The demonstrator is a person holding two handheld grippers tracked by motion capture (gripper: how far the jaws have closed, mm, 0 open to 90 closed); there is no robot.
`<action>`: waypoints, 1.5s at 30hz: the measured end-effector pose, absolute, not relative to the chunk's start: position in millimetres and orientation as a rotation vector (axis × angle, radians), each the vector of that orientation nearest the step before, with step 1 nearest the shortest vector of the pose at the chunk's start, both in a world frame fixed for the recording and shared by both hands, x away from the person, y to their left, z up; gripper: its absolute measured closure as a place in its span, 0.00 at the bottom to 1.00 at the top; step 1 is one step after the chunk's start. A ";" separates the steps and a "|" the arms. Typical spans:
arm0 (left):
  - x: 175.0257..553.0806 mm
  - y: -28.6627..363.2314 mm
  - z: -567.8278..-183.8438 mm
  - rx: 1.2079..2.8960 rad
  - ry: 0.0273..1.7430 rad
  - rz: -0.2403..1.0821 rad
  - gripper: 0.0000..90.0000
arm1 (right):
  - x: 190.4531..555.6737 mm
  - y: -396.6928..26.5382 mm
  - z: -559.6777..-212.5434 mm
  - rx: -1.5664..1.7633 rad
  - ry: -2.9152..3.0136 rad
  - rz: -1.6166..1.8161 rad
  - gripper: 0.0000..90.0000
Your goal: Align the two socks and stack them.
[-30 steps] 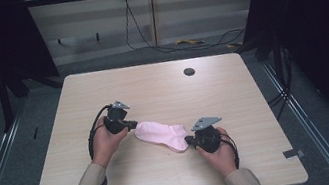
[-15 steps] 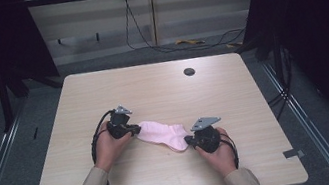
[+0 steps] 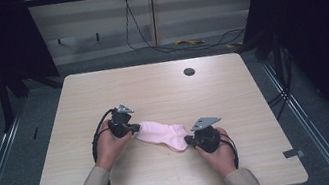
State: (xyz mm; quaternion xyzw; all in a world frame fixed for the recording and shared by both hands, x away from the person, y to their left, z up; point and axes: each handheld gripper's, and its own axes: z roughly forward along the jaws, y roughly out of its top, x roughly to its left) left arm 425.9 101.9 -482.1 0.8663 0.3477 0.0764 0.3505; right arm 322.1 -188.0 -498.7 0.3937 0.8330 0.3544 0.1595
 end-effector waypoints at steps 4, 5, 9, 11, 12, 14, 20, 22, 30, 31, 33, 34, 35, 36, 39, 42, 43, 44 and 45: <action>428.3 105.2 -475.7 2.242 0.890 0.225 1.00 | 321.8 -187.6 -497.6 1.122 2.375 1.006 0.98; 427.9 105.3 -476.4 2.237 0.894 0.220 1.00 | 321.6 -187.8 -496.6 1.126 2.369 1.015 0.97; 423.6 107.4 -482.0 2.254 0.877 0.230 0.97 | 322.3 -190.0 -492.1 1.131 2.344 1.023 0.94; 420.2 107.9 -484.7 2.239 0.887 0.233 0.95 | 322.5 -191.6 -491.3 1.141 2.341 1.020 0.94; 419.2 108.4 -485.0 2.246 0.880 0.222 0.93 | 322.7 -192.5 -491.3 1.139 2.337 1.017 0.93; 418.2 107.5 -488.4 2.266 0.888 0.248 0.91 | 323.1 -193.2 -492.1 1.140 2.335 1.014 0.93; 419.6 108.9 -496.4 2.255 0.901 0.183 0.92 | 322.8 -192.4 -493.0 1.153 2.320 1.006 0.90; 419.8 108.5 -496.0 2.262 0.892 0.178 0.96 | 323.1 -193.6 -492.0 1.166 2.311 1.004 0.88; 420.0 107.3 -491.6 2.267 0.933 0.141 1.00 | 325.2 -200.0 -490.0 1.220 2.276 1.042 0.86; 420.2 108.6 -487.6 2.259 0.924 0.131 1.00 | 325.5 -198.1 -491.6 1.217 2.294 1.033 0.86; 420.5 109.9 -482.5 2.255 0.920 0.130 1.00 | 326.3 -196.3 -493.5 1.220 2.299 1.024 0.86; 420.5 109.9 -482.5 2.255 0.920 0.130 1.00 | 327.2 -195.8 -494.7 1.222 2.305 1.024 0.86; 420.6 111.3 -477.0 2.258 0.910 0.143 1.00 | 327.7 -195.5 -495.3 1.223 2.307 1.017 0.87; 420.6 111.3 -477.0 2.258 0.910 0.143 1.00 | 327.7 -195.5 -495.3 1.223 2.307 1.017 0.87; 422.7 113.3 -467.9 2.247 0.910 0.177 1.00 | 330.0 -195.1 -496.6 1.219 2.321 1.014 0.91; 425.2 113.4 -469.3 2.252 0.911 0.175 1.00 | 330.2 -194.1 -497.0 1.223 2.331 0.996 0.96; 425.4 113.3 -471.3 2.255 0.917 0.173 1.00 | 329.9 -193.6 -497.2 1.222 2.334 0.988 0.98; 425.4 113.3 -471.3 2.255 0.917 0.173 1.00 | 329.9 -193.6 -497.2 1.222 2.334 0.988 0.98; 425.4 112.9 -473.8 2.255 0.924 0.163 1.00 | 330.1 -193.3 -497.5 1.214 2.339 0.986 0.98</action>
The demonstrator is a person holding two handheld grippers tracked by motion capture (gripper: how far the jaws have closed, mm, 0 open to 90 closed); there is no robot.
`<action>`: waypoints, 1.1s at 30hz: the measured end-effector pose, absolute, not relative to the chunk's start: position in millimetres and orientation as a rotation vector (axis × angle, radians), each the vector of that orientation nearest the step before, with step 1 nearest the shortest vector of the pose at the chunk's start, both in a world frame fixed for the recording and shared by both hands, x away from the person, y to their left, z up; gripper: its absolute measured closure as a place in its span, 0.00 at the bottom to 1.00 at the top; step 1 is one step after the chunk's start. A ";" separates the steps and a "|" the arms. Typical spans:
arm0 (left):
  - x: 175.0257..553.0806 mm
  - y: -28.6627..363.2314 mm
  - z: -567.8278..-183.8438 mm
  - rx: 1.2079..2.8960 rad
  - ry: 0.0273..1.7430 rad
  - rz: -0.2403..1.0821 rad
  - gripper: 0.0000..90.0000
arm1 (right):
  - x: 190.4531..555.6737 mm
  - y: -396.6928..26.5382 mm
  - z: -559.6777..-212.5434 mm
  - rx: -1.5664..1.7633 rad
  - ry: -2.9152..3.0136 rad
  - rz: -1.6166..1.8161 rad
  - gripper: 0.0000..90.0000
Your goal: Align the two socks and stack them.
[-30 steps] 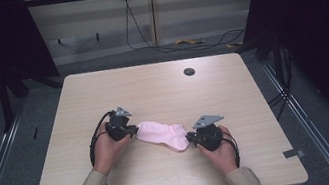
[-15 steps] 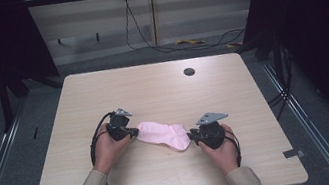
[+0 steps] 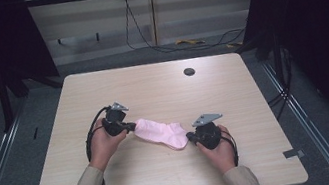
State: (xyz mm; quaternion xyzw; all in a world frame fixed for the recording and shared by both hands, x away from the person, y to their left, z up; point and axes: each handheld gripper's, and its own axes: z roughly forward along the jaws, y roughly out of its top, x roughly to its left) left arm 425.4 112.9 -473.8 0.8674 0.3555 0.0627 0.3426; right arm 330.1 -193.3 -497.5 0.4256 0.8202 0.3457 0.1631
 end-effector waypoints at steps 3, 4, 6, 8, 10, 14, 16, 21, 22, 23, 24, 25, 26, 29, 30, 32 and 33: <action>423.1 114.3 -480.2 2.283 0.910 0.149 1.00 | 330.4 -193.7 -495.4 1.214 2.332 0.986 1.00; 421.6 113.8 -481.8 2.272 0.921 0.150 1.00 | 330.5 -194.8 -493.9 1.218 2.315 0.987 0.97; 419.6 114.9 -484.6 2.280 0.918 0.145 1.00 | 332.2 -196.8 -491.1 1.235 2.285 1.002 0.92; 419.1 115.7 -486.0 2.277 0.917 0.143 1.00 | 335.5 -198.1 -488.3 1.235 2.274 1.019 0.89; 418.4 116.6 -487.4 2.276 0.919 0.142 1.00 | 339.5 -196.8 -486.2 1.235 2.266 1.034 0.86; 419.0 116.5 -486.8 2.293 0.904 0.153 1.00 | 345.2 -186.8 -486.0 1.222 2.294 1.036 0.84; 419.0 116.6 -487.4 2.286 0.906 0.150 1.00 | 346.5 -184.4 -487.5 1.213 2.303 1.017 0.84; 417.3 117.2 -488.1 2.263 0.911 0.148 1.00 | 347.0 -181.0 -491.4 1.213 2.323 0.991 0.96; 417.0 118.1 -486.8 2.252 0.915 0.146 0.99 | 346.5 -181.1 -490.1 1.200 2.322 0.992 0.97; 417.0 118.1 -486.8 2.252 0.915 0.146 0.99 | 346.2 -181.3 -489.1 1.195 2.323 0.994 0.97; 417.6 119.7 -484.3 2.253 0.911 0.154 0.99 | 345.6 -181.4 -487.5 1.197 2.326 0.997 0.97; 417.6 119.9 -483.9 2.240 0.922 0.150 0.99 | 345.3 -181.5 -486.8 1.200 2.325 0.997 0.97; 417.9 120.2 -483.7 2.235 0.922 0.166 0.97 | 345.3 -181.5 -486.4 1.202 2.326 0.997 0.97; 418.3 121.2 -483.4 2.233 0.916 0.185 0.94 | 345.3 -181.4 -487.5 1.197 2.329 0.994 0.97; 417.5 120.2 -483.7 2.228 0.914 0.189 0.93 | 344.6 -180.9 -490.0 1.195 2.331 0.986 0.97; 417.0 117.1 -486.0 2.236 0.905 0.189 0.92 | 344.1 -180.5 -491.4 1.197 2.333 0.987 0.97; 417.2 116.3 -486.9 2.246 0.902 0.194 0.91 | 344.1 -180.7 -491.7 1.201 2.330 0.986 0.97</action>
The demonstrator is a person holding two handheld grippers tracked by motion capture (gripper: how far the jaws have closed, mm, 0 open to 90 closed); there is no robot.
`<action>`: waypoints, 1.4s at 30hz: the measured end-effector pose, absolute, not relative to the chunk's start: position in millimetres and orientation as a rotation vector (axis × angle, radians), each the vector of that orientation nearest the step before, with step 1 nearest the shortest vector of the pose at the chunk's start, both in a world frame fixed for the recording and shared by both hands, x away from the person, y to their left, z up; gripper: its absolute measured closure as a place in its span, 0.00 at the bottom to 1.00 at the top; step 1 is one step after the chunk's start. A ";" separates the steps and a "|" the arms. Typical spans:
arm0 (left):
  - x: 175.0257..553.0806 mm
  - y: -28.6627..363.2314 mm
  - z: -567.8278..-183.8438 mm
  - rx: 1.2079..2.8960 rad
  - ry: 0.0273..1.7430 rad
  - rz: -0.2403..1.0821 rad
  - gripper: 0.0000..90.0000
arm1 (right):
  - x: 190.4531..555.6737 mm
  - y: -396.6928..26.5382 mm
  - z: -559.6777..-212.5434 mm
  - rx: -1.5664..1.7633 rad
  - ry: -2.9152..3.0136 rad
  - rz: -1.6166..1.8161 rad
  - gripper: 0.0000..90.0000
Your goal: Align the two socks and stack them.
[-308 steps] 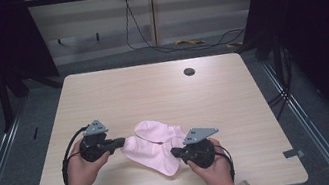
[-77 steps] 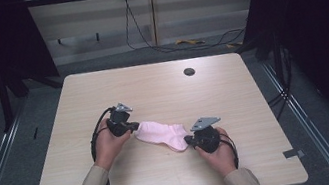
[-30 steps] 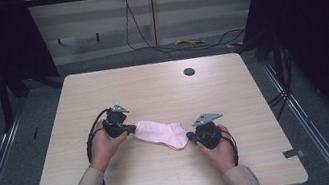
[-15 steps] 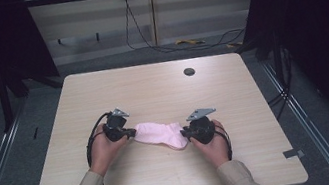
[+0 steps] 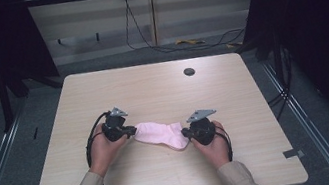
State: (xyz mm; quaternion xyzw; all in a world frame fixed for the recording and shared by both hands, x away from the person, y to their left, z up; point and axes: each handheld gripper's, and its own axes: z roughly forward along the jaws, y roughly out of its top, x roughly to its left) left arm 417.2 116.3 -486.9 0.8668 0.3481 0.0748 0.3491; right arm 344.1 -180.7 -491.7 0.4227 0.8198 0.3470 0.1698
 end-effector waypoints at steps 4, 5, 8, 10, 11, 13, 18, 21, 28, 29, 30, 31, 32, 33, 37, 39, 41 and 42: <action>418.8 111.9 -495.2 2.250 0.896 0.188 0.88 | 344.2 -180.7 -491.3 1.193 2.334 0.986 0.97; 418.2 111.1 -495.9 2.247 0.900 0.190 0.88 | 343.9 -180.6 -491.2 1.196 2.334 0.980 0.97; 417.0 109.3 -496.5 2.250 0.886 0.196 0.92 | 343.8 -181.0 -492.4 1.196 2.332 0.985 0.97; 417.1 108.7 -496.1 2.258 0.885 0.176 0.98 | 343.8 -181.0 -492.6 1.198 2.332 0.986 0.97; 417.1 107.9 -495.4 2.267 0.889 0.178 0.98 | 344.0 -180.9 -492.7 1.194 2.331 0.988 0.97; 417.3 105.6 -493.9 2.273 0.906 0.165 1.00 | 343.0 -180.1 -492.2 1.196 2.327 0.984 0.97; 415.6 106.9 -484.6 2.256 0.916 0.131 1.00 | 342.1 -183.0 -488.7 1.194 2.316 0.996 0.97; 415.1 109.5 -474.2 2.251 0.906 0.145 1.00 | 341.5 -184.1 -485.9 1.201 2.313 1.010 0.97; 418.6 109.9 -469.6 2.255 0.906 0.172 1.00 | 339.5 -182.0 -481.8 1.181 2.316 1.021 0.97; 418.6 109.9 -469.6 2.255 0.906 0.172 1.00 | 339.5 -182.0 -481.8 1.181 2.316 1.021 0.97; 419.7 108.5 -474.9 2.249 0.918 0.164 1.00 | 339.3 -181.1 -482.9 1.180 2.320 1.017 0.97; 420.6 108.4 -478.0 2.258 0.912 0.165 1.00 | 339.2 -181.1 -483.3 1.181 2.321 1.013 0.97; 420.9 107.5 -481.1 2.257 0.921 0.172 1.00 | 339.1 -181.5 -483.9 1.183 2.324 1.013 0.97; 421.2 107.3 -483.8 2.255 0.927 0.178 1.00 | 339.2 -182.0 -484.4 1.188 2.325 1.012 0.97; 420.6 106.7 -489.8 2.255 0.936 0.159 1.00 | 338.9 -184.0 -486.1 1.187 2.330 1.011 0.97; 418.5 105.7 -491.4 2.270 0.920 0.163 0.98 | 337.6 -184.9 -489.1 1.187 2.336 1.008 0.97; 417.4 104.9 -492.6 2.281 0.912 0.168 0.96 | 337.0 -185.0 -491.1 1.191 2.342 0.997 0.97; 417.4 104.9 -492.6 2.281 0.912 0.168 0.94 | 337.0 -185.0 -491.1 1.191 2.342 0.997 0.97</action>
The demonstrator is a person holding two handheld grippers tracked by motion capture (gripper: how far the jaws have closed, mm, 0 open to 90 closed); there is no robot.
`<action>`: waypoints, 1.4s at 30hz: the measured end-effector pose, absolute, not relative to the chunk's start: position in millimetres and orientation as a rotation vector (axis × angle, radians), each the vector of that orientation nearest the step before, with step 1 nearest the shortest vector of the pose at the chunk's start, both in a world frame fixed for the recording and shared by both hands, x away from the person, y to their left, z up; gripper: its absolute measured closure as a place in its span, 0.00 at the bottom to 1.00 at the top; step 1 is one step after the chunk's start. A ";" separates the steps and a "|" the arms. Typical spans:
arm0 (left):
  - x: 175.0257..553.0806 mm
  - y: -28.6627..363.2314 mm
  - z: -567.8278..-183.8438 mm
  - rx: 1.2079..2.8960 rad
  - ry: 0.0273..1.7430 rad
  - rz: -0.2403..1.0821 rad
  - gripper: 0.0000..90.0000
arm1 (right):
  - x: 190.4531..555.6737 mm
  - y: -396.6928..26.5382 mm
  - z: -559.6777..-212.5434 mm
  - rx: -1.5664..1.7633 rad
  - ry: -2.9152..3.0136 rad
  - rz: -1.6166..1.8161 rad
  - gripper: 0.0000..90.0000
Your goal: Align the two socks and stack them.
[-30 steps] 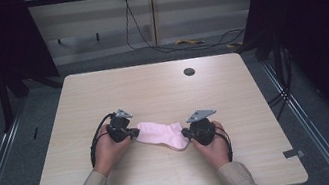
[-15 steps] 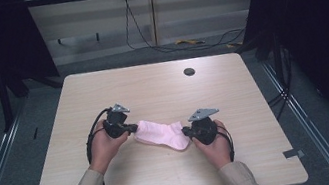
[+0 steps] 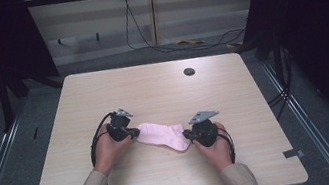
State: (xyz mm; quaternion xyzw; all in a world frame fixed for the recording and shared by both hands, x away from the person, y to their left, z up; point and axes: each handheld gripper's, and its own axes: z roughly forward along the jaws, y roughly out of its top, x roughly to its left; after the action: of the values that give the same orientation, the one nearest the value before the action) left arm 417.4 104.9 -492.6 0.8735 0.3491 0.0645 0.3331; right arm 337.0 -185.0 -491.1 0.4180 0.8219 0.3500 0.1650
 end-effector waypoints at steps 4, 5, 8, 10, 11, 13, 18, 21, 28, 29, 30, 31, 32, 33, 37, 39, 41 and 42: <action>417.9 110.3 -488.6 2.256 0.948 0.221 0.84 | 336.3 -184.7 -491.5 1.184 2.344 0.991 0.96; 418.5 112.5 -487.4 2.247 0.961 0.219 0.83 | 336.3 -184.7 -491.5 1.181 2.346 0.990 0.96; 419.3 114.3 -486.3 2.234 0.974 0.213 0.84 | 336.4 -184.4 -491.6 1.178 2.345 0.991 0.96; 419.8 113.4 -486.3 2.232 0.972 0.200 0.81 | 336.5 -184.1 -491.9 1.178 2.345 0.987 0.96; 420.2 112.3 -487.0 2.237 0.972 0.200 0.81 | 336.5 -184.0 -492.0 1.178 2.345 0.987 0.96; 421.6 108.6 -491.5 2.244 0.972 0.208 0.77 | 336.6 -183.9 -492.1 1.178 2.344 0.988 0.96; 421.9 106.7 -493.2 2.247 0.982 0.144 0.95 | 335.4 -184.7 -491.2 1.173 2.338 0.981 0.96; 421.8 107.0 -490.4 2.278 0.981 0.144 0.98 | 335.4 -186.0 -490.5 1.171 2.328 0.985 0.96; 420.7 108.6 -489.9 2.285 0.986 0.156 0.99 | 335.2 -186.9 -490.1 1.182 2.332 0.974 0.91; 420.5 108.5 -489.7 2.290 0.978 0.154 0.99 | 334.4 -187.6 -489.0 1.183 2.312 0.980 0.89; 420.5 108.5 -489.7 2.290 0.978 0.154 0.99 | 333.8 -188.4 -487.5 1.185 2.298 0.991 0.88; 420.5 108.6 -489.5 2.290 0.978 0.154 0.99 | 333.8 -188.4 -487.5 1.185 2.298 0.991 0.88; 420.5 108.8 -489.3 2.288 0.977 0.156 0.99 | 333.4 -189.1 -485.8 1.185 2.284 1.002 0.88; 420.7 109.7 -488.4 2.283 0.978 0.154 0.99 | 333.1 -189.6 -483.8 1.173 2.274 1.016 0.88; 420.3 110.5 -486.4 2.281 0.979 0.149 0.99 | 326.6 -181.7 -478.9 1.113 2.330 1.054 1.00; 420.7 111.7 -483.8 2.270 0.984 0.148 0.99 | 321.2 -173.3 -483.7 1.071 2.375 1.031 1.00; 420.7 112.0 -482.3 2.268 0.986 0.150 0.99 | 317.4 -169.3 -489.6 1.054 2.399 1.008 1.00; 420.6 112.8 -479.2 2.269 0.981 0.146 0.99 | 316.0 -168.6 -492.3 1.052 2.406 0.991 1.00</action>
State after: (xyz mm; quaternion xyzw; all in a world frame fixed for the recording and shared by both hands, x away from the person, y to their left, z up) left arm 420.6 112.8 -479.2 0.8661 0.3744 0.0557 0.3266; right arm 316.0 -168.6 -492.3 0.3696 0.8453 0.3480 0.1668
